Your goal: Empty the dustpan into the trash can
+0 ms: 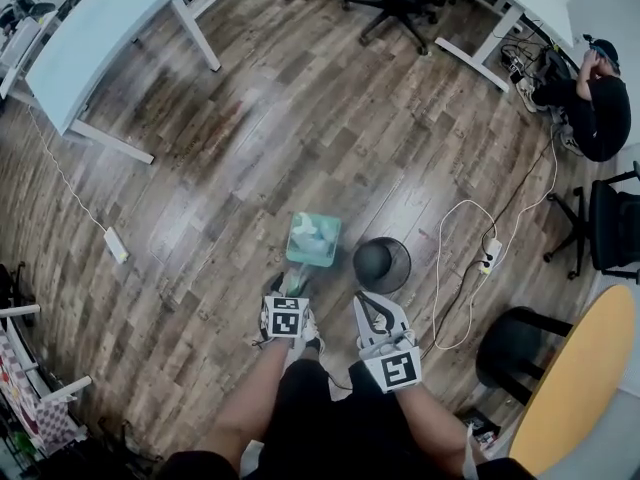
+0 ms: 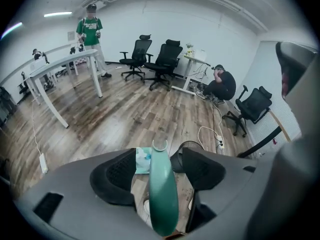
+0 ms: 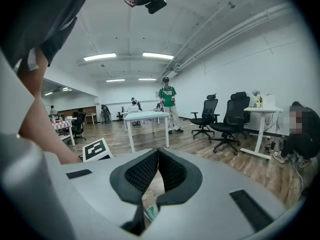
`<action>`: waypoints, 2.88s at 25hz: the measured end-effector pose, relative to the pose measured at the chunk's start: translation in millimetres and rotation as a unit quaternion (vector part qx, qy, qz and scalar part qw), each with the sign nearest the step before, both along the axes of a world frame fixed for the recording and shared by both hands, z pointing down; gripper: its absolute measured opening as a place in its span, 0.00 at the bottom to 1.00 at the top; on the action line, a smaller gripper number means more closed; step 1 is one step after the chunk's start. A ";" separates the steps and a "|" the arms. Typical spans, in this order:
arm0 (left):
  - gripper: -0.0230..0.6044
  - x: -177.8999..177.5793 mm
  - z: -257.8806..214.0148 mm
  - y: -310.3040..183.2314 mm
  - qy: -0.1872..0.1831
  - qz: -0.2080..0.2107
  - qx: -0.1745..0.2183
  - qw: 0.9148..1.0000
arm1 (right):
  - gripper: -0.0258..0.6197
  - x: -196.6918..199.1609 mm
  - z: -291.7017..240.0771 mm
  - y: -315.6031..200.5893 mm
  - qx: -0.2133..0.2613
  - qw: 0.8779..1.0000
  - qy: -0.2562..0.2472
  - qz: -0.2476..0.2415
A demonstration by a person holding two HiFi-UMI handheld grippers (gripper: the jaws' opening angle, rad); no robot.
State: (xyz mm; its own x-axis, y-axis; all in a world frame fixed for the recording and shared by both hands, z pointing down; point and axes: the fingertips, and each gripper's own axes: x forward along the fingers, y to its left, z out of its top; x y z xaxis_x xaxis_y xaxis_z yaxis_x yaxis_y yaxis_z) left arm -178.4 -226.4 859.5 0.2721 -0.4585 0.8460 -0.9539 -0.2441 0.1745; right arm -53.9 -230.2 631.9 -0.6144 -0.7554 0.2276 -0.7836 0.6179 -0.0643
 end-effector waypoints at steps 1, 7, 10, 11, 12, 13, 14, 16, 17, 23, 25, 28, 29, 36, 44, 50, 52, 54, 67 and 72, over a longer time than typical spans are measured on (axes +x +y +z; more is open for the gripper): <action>0.49 1.7 4.2 -0.4 0.000 0.002 -0.006 1.000 | 0.08 2.5 1.7 0.8 -0.001 1.000 0.001 0.001; 0.45 -1.2 25.6 -2.2 -0.020 -0.004 -0.022 1.000 | 0.08 15.0 8.6 9.8 -0.008 1.000 0.003 0.009; 0.33 -7.2 31.7 -0.8 -0.032 -0.012 -0.027 0.999 | 0.08 23.1 10.4 15.1 -0.015 1.000 -0.006 0.023; 0.32 -8.0 33.1 -2.0 -0.033 -0.013 -0.028 0.999 | 0.08 25.5 13.4 16.2 -0.019 0.999 -0.004 0.025; 0.30 -8.6 34.4 -3.9 -0.034 -0.016 -0.027 0.999 | 0.08 27.7 17.0 16.8 -0.022 0.999 -0.001 0.026; 0.24 -8.9 36.0 -5.7 -0.036 -0.020 -0.025 0.999 | 0.08 29.8 20.5 17.5 -0.024 0.999 0.001 0.027; 0.21 -8.7 37.6 -7.2 -0.037 -0.022 -0.023 0.999 | 0.08 31.7 23.2 18.3 -0.025 0.999 0.002 0.028; 0.21 -6.9 38.0 -9.0 -0.039 -0.023 -0.019 0.999 | 0.08 34.9 25.3 20.2 -0.027 0.999 -0.001 0.031; 0.21 -5.4 36.7 -9.9 -0.040 -0.022 -0.016 0.999 | 0.08 37.1 25.6 21.5 -0.029 0.999 -0.003 0.033; 0.21 -2.8 47.9 -3.7 -0.045 -0.021 -0.031 0.998 | 0.08 53.4 23.3 29.3 -0.023 0.999 -0.008 0.041; 0.20 -4.1 54.1 -2.6 -0.052 -0.017 -0.046 0.997 | 0.08 58.5 23.5 29.8 -0.020 0.999 -0.008 0.047; 0.20 -1.2 55.1 1.7 -0.061 -0.015 -0.049 0.997 | 0.08 65.6 21.5 34.2 -0.014 0.999 -0.006 0.051; 0.20 -0.1 53.9 4.1 -0.063 -0.014 -0.047 0.997 | 0.08 67.7 20.9 36.9 -0.016 0.998 -0.007 0.053; 0.19 -3.4 51.7 13.9 -0.065 -0.008 -0.041 0.997 | 0.08 72.3 16.5 45.1 -0.012 0.999 0.007 0.047; 0.19 -23.7 32.2 40.6 -0.059 -0.020 -0.025 0.998 | 0.08 61.3 8.7 56.4 -0.012 0.998 0.016 0.052; 0.19 -34.2 -14.3 68.5 -0.044 0.006 0.018 0.999 | 0.08 63.4 15.1 74.5 -0.032 0.995 0.039 0.082; 0.19 -44.8 -30.2 74.6 -0.041 0.008 0.033 0.999 | 0.08 59.6 15.7 81.1 -0.035 0.994 0.048 0.093; 0.19 -56.5 -45.2 80.7 -0.039 0.010 0.040 0.998 | 0.08 54.4 10.9 86.8 -0.031 0.993 0.051 0.106; 0.19 -65.4 -126.4 117.7 -0.056 0.006 0.118 0.991 | 0.08 41.7 -43.6 107.9 0.020 0.996 0.038 0.078; 0.19 -48.4 -142.1 145.8 -0.045 -0.042 0.145 0.988 | 0.08 58.8 -53.4 126.9 0.018 0.998 0.026 0.058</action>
State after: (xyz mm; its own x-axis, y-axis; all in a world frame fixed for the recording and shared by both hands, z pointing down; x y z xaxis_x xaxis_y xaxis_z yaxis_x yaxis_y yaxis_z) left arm -226.9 -80.6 717.4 0.1529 -0.7026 0.6950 -0.9813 -0.1909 0.0229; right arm 4.9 -103.3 578.5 -0.5097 -0.8294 0.2287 -0.8520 0.5235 -0.0004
